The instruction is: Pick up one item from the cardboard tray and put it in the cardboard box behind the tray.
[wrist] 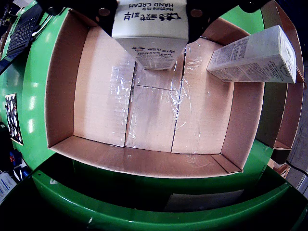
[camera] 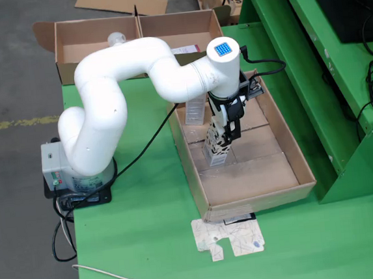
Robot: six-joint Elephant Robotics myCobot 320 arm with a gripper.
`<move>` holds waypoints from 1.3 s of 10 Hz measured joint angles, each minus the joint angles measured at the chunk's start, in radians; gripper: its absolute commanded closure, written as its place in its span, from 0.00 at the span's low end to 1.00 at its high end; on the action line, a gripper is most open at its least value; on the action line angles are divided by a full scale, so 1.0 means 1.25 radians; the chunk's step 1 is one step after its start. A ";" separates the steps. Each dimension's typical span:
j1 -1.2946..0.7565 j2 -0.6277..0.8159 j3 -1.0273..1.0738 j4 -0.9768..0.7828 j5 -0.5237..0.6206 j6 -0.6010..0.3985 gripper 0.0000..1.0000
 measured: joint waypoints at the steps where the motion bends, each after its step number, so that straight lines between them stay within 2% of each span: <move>1: 0.000 0.000 0.000 0.001 0.000 0.000 1.00; 9: 0.000 0.000 0.000 0.001 0.000 0.000 1.00; 13: -0.015 -0.015 0.092 -0.102 -0.001 0.000 1.00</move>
